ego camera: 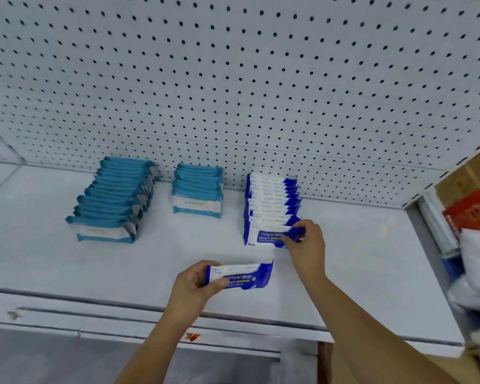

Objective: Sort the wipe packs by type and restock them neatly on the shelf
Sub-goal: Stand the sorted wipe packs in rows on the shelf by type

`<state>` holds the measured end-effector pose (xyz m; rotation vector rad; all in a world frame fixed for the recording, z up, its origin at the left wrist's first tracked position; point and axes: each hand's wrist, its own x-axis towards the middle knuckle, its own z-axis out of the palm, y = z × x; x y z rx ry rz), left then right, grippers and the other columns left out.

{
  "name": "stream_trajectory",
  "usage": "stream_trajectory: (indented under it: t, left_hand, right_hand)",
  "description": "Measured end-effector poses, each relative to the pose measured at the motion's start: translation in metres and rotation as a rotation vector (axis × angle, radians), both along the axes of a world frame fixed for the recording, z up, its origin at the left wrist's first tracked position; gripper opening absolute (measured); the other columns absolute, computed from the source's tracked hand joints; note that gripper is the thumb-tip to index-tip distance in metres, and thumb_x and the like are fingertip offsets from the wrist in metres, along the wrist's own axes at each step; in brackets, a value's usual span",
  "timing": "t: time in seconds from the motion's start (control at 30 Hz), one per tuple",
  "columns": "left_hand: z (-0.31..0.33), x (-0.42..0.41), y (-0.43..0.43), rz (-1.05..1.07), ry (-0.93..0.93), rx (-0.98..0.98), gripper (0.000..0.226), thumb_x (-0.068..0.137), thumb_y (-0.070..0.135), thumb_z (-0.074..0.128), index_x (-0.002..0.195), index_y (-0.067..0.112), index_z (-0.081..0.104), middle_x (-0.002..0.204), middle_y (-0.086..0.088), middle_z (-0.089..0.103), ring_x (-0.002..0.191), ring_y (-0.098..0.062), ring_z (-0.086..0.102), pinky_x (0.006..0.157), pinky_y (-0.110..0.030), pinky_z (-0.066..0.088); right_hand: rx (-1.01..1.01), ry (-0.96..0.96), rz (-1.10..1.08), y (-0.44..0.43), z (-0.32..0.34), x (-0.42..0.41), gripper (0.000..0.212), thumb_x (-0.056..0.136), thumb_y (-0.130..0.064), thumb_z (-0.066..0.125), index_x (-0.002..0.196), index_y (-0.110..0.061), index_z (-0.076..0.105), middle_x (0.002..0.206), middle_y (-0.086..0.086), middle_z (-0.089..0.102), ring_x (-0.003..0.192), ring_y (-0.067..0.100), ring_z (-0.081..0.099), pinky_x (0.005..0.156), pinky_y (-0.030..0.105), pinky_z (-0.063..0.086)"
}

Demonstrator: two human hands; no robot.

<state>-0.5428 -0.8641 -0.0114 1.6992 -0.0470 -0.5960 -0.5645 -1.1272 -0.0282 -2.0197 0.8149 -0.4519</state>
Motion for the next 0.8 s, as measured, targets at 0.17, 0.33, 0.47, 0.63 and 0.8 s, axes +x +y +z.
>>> stream_trajectory:
  t: [0.17, 0.33, 0.47, 0.63, 0.8]
  left_hand:
    - [-0.014, 0.019, -0.030, -0.068, -0.054, 0.027, 0.025, 0.077, 0.009, 0.082, 0.097, 0.018, 0.070, 0.091, 0.012, 0.076, 0.087, -0.008, 0.072, 0.073, -0.020, 0.058]
    - [-0.026, 0.048, -0.066, -0.111, -0.148, 0.050, 0.025, 0.075, 0.010, 0.085, 0.092, 0.021, 0.070, 0.087, 0.009, 0.075, 0.078, -0.005, 0.069, 0.070, -0.016, 0.054]
    - [-0.033, 0.062, -0.091, -0.067, -0.263, 0.099, 0.032, 0.075, 0.014, 0.086, 0.097, 0.025, 0.066, 0.097, 0.005, 0.070, 0.079, -0.004, 0.063, 0.068, -0.014, 0.052]
    - [-0.041, 0.067, -0.105, -0.012, -0.268, 0.217, 0.059, 0.074, 0.036, 0.087, 0.118, 0.024, 0.048, 0.114, 0.003, 0.062, 0.096, -0.013, 0.065, 0.077, -0.028, 0.057]
    - [-0.048, 0.068, -0.117, -0.247, -0.431, 0.395, 0.080, 0.096, 0.041, 0.060, 0.158, 0.023, 0.012, 0.144, -0.007, 0.044, 0.125, -0.023, 0.053, 0.095, -0.038, 0.050]
  right_hand:
    - [0.104, -0.114, -0.062, 0.003, -0.001, 0.002, 0.051, 0.074, -0.010, 0.085, 0.099, -0.032, 0.047, 0.102, -0.003, 0.056, 0.089, 0.005, 0.060, 0.075, 0.022, 0.053]
    - [0.359, -0.151, -0.097, -0.010, -0.008, -0.015, 0.054, 0.086, -0.021, 0.076, 0.129, -0.025, 0.043, 0.130, 0.002, 0.054, 0.119, 0.017, 0.056, 0.092, 0.023, 0.047]
    - [0.508, -0.089, 0.014, -0.011, -0.010, -0.027, 0.076, 0.086, -0.031, 0.073, 0.148, -0.029, 0.029, 0.146, -0.014, 0.038, 0.135, 0.006, 0.040, 0.105, 0.027, 0.039]
    - [0.389, 0.010, 0.209, -0.004, -0.012, -0.010, 0.090, 0.078, -0.011, 0.083, 0.147, -0.029, 0.030, 0.131, -0.025, 0.053, 0.113, -0.013, 0.055, 0.090, 0.010, 0.048]
    - [0.237, 0.056, 0.098, 0.002, -0.015, 0.001, 0.072, 0.090, -0.002, 0.066, 0.149, -0.024, 0.031, 0.120, -0.012, 0.057, 0.103, 0.006, 0.058, 0.072, -0.003, 0.040]
